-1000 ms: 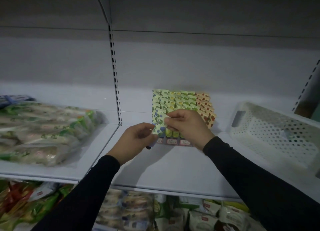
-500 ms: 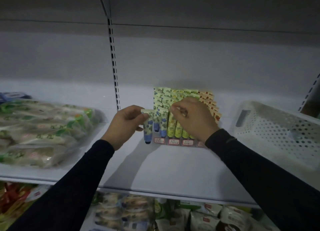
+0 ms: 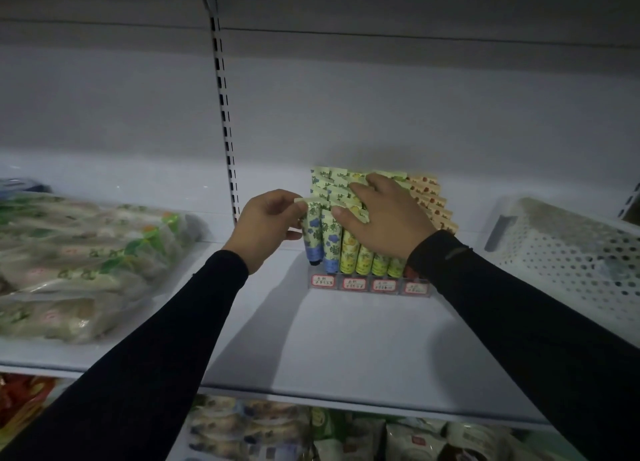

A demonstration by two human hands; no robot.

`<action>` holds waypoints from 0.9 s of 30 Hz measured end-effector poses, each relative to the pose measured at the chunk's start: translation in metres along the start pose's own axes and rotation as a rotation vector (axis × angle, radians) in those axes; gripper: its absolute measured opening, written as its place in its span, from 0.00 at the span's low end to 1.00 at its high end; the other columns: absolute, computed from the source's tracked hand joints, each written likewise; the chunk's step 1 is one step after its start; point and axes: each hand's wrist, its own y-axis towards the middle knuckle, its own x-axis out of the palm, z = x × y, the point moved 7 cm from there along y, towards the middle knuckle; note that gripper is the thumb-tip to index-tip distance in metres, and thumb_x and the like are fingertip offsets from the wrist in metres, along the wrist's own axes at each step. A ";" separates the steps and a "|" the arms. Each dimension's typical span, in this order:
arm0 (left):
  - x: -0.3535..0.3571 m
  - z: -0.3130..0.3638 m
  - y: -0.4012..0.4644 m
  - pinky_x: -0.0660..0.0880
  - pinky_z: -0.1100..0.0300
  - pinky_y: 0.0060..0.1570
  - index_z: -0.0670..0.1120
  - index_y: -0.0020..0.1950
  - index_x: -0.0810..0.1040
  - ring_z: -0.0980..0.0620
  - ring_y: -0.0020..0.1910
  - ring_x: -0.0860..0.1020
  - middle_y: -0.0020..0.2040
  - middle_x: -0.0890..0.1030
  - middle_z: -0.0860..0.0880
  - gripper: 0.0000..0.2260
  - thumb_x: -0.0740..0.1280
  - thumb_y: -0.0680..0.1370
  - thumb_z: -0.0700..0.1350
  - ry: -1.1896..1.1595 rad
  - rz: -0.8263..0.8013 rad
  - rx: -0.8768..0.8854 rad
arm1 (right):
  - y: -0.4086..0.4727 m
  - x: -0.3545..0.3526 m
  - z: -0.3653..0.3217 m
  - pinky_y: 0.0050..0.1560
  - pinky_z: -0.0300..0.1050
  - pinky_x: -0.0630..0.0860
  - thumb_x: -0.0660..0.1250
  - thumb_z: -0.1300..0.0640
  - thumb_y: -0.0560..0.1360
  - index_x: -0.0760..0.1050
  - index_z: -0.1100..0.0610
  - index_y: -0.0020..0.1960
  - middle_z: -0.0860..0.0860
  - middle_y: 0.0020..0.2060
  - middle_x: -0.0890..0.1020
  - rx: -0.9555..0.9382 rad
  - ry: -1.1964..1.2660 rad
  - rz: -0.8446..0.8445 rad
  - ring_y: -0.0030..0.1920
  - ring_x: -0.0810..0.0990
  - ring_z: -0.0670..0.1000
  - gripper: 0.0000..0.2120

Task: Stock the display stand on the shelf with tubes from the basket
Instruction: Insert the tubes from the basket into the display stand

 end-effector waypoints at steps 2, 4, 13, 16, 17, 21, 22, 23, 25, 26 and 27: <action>0.004 -0.002 0.000 0.81 0.51 0.47 0.45 0.45 0.80 0.52 0.38 0.80 0.37 0.83 0.51 0.04 0.67 0.80 0.40 0.018 -0.027 -0.004 | 0.001 -0.001 0.001 0.74 0.54 0.57 0.48 0.33 0.78 0.62 0.52 0.75 0.56 0.76 0.60 0.007 0.009 0.011 0.76 0.57 0.57 0.33; 0.006 -0.005 -0.001 0.80 0.49 0.48 0.45 0.46 0.79 0.53 0.38 0.81 0.37 0.83 0.52 0.04 0.67 0.80 0.40 0.029 -0.034 -0.008 | 0.001 -0.001 0.001 0.74 0.54 0.57 0.48 0.34 0.79 0.61 0.52 0.75 0.56 0.76 0.59 0.009 0.007 0.016 0.76 0.57 0.57 0.32; 0.013 -0.002 -0.005 0.81 0.55 0.42 0.51 0.50 0.76 0.53 0.41 0.82 0.39 0.84 0.53 0.03 0.66 0.80 0.43 0.111 0.021 0.030 | 0.001 0.002 0.002 0.74 0.52 0.54 0.50 0.38 0.80 0.60 0.51 0.76 0.55 0.77 0.58 0.017 -0.006 0.011 0.76 0.55 0.56 0.29; 0.016 0.004 -0.006 0.82 0.49 0.48 0.51 0.56 0.76 0.56 0.41 0.82 0.37 0.83 0.56 0.07 0.69 0.78 0.46 0.210 0.042 0.094 | 0.001 0.003 0.002 0.74 0.52 0.54 0.50 0.38 0.80 0.60 0.50 0.76 0.55 0.77 0.57 0.023 -0.008 0.010 0.76 0.55 0.56 0.29; 0.016 0.006 -0.007 0.81 0.48 0.49 0.52 0.57 0.76 0.55 0.42 0.82 0.37 0.82 0.56 0.09 0.69 0.78 0.47 0.228 0.043 0.107 | 0.001 0.003 0.002 0.74 0.52 0.54 0.50 0.37 0.80 0.60 0.50 0.76 0.54 0.77 0.57 0.025 -0.009 0.009 0.76 0.55 0.56 0.29; 0.019 0.010 -0.011 0.81 0.50 0.48 0.55 0.60 0.76 0.54 0.45 0.81 0.45 0.82 0.53 0.13 0.72 0.76 0.49 0.317 0.002 0.163 | 0.002 0.003 0.002 0.74 0.53 0.55 0.51 0.37 0.80 0.61 0.50 0.76 0.55 0.76 0.58 0.029 -0.007 0.014 0.76 0.56 0.56 0.29; 0.020 0.010 -0.012 0.81 0.50 0.47 0.55 0.60 0.76 0.54 0.46 0.81 0.47 0.81 0.53 0.14 0.72 0.76 0.48 0.349 -0.008 0.178 | 0.002 0.003 0.002 0.74 0.53 0.55 0.51 0.37 0.80 0.61 0.50 0.75 0.55 0.76 0.58 0.028 -0.008 0.015 0.76 0.56 0.56 0.29; 0.021 0.011 -0.013 0.81 0.51 0.47 0.56 0.60 0.75 0.55 0.46 0.81 0.47 0.81 0.53 0.14 0.72 0.76 0.47 0.378 -0.014 0.198 | 0.002 0.004 0.002 0.74 0.53 0.56 0.51 0.37 0.80 0.61 0.50 0.75 0.55 0.76 0.58 0.028 -0.009 0.016 0.76 0.57 0.56 0.29; 0.022 0.012 -0.016 0.81 0.52 0.47 0.57 0.58 0.75 0.57 0.45 0.81 0.48 0.80 0.54 0.14 0.72 0.76 0.45 0.416 -0.019 0.231 | 0.001 0.004 0.002 0.74 0.53 0.56 0.51 0.38 0.80 0.62 0.50 0.75 0.56 0.76 0.59 0.026 -0.009 0.023 0.76 0.57 0.56 0.29; 0.023 0.013 -0.016 0.81 0.52 0.47 0.58 0.58 0.74 0.58 0.45 0.80 0.48 0.80 0.55 0.14 0.71 0.76 0.45 0.428 -0.021 0.243 | 0.001 0.004 0.002 0.74 0.53 0.57 0.51 0.38 0.80 0.62 0.50 0.75 0.56 0.76 0.59 0.026 -0.010 0.027 0.75 0.58 0.56 0.29; 0.023 0.013 -0.016 0.81 0.52 0.47 0.58 0.58 0.74 0.57 0.46 0.80 0.47 0.80 0.54 0.14 0.71 0.76 0.45 0.441 -0.022 0.255 | 0.001 0.004 0.002 0.74 0.53 0.57 0.51 0.38 0.80 0.62 0.51 0.75 0.56 0.76 0.59 0.026 -0.012 0.028 0.75 0.58 0.56 0.29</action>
